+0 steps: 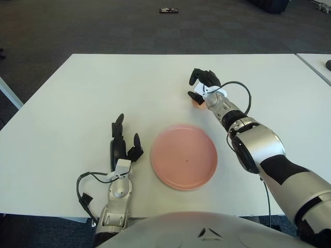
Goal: Put the apple into the plate.
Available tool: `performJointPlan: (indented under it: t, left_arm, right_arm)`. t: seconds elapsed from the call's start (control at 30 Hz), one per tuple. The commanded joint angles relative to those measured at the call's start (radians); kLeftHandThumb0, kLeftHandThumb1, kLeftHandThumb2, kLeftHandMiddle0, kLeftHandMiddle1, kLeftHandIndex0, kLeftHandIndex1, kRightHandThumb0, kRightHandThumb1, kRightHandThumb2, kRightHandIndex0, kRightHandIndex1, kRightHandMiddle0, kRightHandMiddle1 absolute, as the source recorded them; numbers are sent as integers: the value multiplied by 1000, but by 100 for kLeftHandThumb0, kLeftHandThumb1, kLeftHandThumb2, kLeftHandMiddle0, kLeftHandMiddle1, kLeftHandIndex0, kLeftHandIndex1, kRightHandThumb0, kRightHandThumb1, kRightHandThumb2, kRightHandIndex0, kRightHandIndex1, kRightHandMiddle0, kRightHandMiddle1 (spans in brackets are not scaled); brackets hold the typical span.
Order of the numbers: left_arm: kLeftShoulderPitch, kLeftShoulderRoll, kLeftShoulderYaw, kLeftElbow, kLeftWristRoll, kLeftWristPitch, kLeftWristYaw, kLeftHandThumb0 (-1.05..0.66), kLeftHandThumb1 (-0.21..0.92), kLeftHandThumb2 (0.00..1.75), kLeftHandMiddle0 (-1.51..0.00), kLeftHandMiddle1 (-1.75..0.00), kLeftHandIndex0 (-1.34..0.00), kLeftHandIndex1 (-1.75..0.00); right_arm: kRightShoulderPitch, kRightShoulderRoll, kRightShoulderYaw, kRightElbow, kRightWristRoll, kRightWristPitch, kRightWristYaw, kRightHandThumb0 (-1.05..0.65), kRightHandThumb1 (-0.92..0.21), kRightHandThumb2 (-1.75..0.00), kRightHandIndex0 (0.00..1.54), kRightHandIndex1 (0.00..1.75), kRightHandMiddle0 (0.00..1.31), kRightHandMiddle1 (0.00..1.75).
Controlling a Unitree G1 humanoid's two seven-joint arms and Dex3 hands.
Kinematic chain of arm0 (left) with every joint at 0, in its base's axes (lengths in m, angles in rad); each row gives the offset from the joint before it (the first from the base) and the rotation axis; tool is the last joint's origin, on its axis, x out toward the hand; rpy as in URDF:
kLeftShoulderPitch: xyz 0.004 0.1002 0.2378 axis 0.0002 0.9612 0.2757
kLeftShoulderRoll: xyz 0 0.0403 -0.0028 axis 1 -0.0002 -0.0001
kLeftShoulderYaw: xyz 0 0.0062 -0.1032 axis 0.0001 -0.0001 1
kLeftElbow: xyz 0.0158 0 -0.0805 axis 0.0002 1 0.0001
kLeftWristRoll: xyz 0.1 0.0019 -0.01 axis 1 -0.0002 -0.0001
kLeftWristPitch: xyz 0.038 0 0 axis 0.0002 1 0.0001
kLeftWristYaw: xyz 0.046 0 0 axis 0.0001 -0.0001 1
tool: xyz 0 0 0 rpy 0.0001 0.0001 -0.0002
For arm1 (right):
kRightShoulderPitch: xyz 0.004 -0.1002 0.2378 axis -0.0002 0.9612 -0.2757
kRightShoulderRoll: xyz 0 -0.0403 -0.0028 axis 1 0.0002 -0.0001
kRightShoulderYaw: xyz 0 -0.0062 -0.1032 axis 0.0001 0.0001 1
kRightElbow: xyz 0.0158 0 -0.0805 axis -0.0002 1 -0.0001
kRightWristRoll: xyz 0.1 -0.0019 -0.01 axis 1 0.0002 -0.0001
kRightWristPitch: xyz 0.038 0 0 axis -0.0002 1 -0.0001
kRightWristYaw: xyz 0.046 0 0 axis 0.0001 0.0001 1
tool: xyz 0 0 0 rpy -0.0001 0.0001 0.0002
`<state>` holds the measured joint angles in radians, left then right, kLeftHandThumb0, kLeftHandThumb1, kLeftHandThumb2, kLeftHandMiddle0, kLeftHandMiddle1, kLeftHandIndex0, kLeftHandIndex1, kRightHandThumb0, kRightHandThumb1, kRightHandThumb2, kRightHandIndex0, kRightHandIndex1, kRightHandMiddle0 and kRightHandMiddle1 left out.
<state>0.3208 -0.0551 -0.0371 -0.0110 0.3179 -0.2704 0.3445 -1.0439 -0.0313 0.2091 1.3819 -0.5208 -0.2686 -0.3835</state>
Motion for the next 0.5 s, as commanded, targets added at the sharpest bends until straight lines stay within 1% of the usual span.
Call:
performJointPlan:
  t: [0.0,0.2,0.27,0.47]
  left_arm:
    - [-16,11,6,-3,-1,14,-7,-83,92,91,-23,-10,0,-59]
    - [-24,15,7,0,0,20,-9,-83,92,93,-24,-11,0,-60]
    - [-26,17,7,1,0,22,-9,-84,92,94,-24,-11,0,-60]
    - [-36,23,8,10,-2,27,-11,-84,92,94,-24,-11,0,-61]
  right_arm:
    - [-48,-22,-18,-24,24,-41,-17,0,1,-163,91,158,64,175]
    - [-74,-35,-30,-40,43,-92,-28,0,0,-161,92,153,64,175]
    - [-79,-38,-31,-42,47,-101,-28,0,-1,-160,91,153,63,175]
    - [-88,-56,-40,-68,69,-172,-12,0,-2,-159,90,155,61,175]
